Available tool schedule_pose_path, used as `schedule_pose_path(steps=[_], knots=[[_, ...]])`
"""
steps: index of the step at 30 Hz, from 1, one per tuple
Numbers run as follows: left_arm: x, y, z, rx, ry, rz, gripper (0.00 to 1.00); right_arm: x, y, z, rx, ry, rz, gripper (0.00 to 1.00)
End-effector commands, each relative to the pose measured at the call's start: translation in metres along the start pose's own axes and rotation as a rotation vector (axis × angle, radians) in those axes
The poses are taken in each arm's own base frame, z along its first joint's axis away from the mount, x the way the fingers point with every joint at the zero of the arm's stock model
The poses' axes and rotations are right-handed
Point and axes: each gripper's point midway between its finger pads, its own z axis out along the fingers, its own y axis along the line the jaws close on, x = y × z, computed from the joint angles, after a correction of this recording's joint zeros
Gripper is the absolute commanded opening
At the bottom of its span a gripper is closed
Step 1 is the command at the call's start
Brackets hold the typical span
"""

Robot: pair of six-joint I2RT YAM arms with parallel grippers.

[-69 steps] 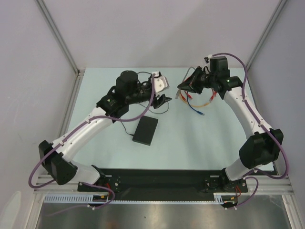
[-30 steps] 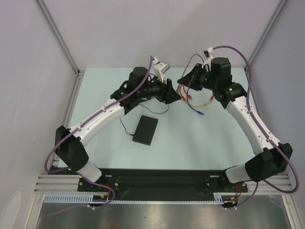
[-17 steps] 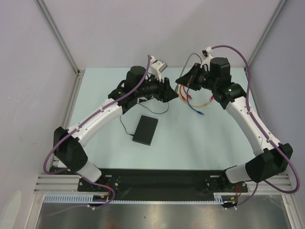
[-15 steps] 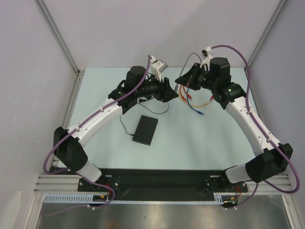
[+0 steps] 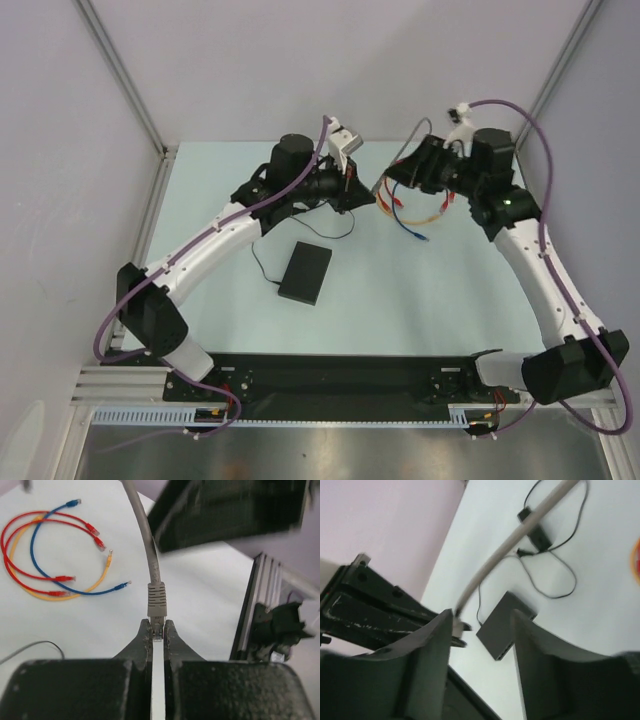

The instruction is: Insert the plug into the switch port

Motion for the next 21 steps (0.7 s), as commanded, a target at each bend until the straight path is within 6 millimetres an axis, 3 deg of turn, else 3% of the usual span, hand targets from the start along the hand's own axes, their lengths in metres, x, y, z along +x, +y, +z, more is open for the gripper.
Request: schedule_pose_path(steps=[1, 2, 4, 5, 7, 9, 10, 12, 16, 18, 19, 21], knots=[[-0.014, -0.030, -0.002, 0.134, 0.013, 0.243, 0.00, -0.025, -0.005, -0.057, -0.096, -0.064, -0.200, 0.60], [-0.013, -0.044, 0.000, 0.176, 0.032, 0.282, 0.00, -0.040, -0.031, -0.077, -0.031, -0.110, -0.204, 0.82], [0.009, -0.063, 0.001, 0.289, 0.120, 0.361, 0.00, -0.050, -0.031, -0.110, -0.004, -0.162, -0.323, 0.99], [0.021, -0.081, 0.005, 0.345, 0.154, 0.397, 0.00, -0.060, -0.050, -0.131, 0.090, -0.200, -0.318, 1.00], [0.049, -0.101, 0.008, 0.433, 0.235, 0.485, 0.00, -0.063, -0.059, -0.157, 0.152, -0.219, -0.333, 1.00], [0.066, -0.105, 0.011, 0.476, 0.278, 0.534, 0.00, -0.071, -0.069, -0.184, 0.189, -0.231, -0.398, 1.00], [0.081, -0.102, 0.014, 0.483, 0.334, 0.529, 0.00, -0.057, -0.063, -0.186, 0.139, -0.184, -0.373, 1.00], [0.090, -0.095, 0.016, 0.478, 0.374, 0.551, 0.00, -0.052, -0.056, -0.192, 0.109, -0.138, -0.520, 1.00], [0.122, -0.075, 0.019, 0.510, 0.420, 0.706, 0.00, 0.007, -0.051, -0.179, -0.004, 0.051, -0.569, 0.85], [0.122, -0.072, 0.018, 0.506, 0.376, 0.796, 0.00, 0.026, -0.052, -0.171, -0.050, 0.104, -0.576, 0.75], [0.131, -0.066, 0.022, 0.498, 0.359, 0.823, 0.00, 0.045, -0.050, -0.161, -0.108, 0.152, -0.536, 0.71], [0.122, -0.065, 0.023, 0.474, 0.297, 0.907, 0.00, 0.060, -0.047, -0.151, -0.160, 0.191, -0.486, 0.62]])
